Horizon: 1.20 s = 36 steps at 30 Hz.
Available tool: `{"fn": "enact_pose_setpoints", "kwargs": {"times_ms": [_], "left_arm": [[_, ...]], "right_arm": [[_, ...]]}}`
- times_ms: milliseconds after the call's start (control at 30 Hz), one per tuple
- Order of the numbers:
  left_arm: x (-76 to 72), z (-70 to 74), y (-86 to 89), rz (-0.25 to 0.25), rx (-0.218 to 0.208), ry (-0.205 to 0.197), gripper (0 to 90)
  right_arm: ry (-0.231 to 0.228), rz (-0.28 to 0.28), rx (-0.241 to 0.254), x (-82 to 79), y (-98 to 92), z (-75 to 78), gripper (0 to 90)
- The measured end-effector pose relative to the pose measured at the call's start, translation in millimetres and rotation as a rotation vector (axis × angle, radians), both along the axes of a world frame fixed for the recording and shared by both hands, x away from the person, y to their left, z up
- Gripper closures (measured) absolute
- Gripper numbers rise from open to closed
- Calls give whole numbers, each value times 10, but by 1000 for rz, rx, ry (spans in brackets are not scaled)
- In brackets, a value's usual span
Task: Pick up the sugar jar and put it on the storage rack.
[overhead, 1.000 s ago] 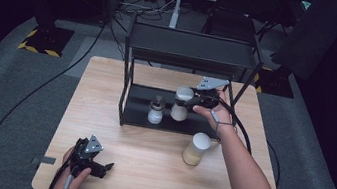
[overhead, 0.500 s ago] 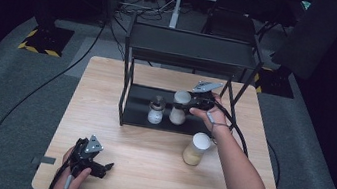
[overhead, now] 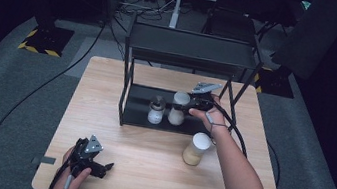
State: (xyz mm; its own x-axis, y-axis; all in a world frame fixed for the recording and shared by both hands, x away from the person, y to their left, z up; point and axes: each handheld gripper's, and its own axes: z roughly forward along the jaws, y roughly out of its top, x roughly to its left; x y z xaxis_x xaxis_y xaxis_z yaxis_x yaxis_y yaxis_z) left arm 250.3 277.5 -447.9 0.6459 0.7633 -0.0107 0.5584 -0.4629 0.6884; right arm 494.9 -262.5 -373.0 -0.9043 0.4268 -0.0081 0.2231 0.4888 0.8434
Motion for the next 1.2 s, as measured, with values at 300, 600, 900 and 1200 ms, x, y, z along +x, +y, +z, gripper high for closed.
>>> {"fn": "enact_pose_setpoints", "kwargs": {"times_ms": [300, 600, 900, 1200], "left_arm": [[1, 0, 0, -1, 0, 0, 5], [1, -1, 1, -1, 0, -1, 4], [0, -1, -1, 0, 0, -1, 4], [1, -1, -1, -1, 1, -2, 4]], "right_arm": [[8, -6, 12, -15, -45, -15, 262], [-18, -52, 60, -169, -192, 70, 112], [-59, -48, 45, -430, -326, 288, 98], [-65, -51, 51, -733, -581, 394, 98]]}}
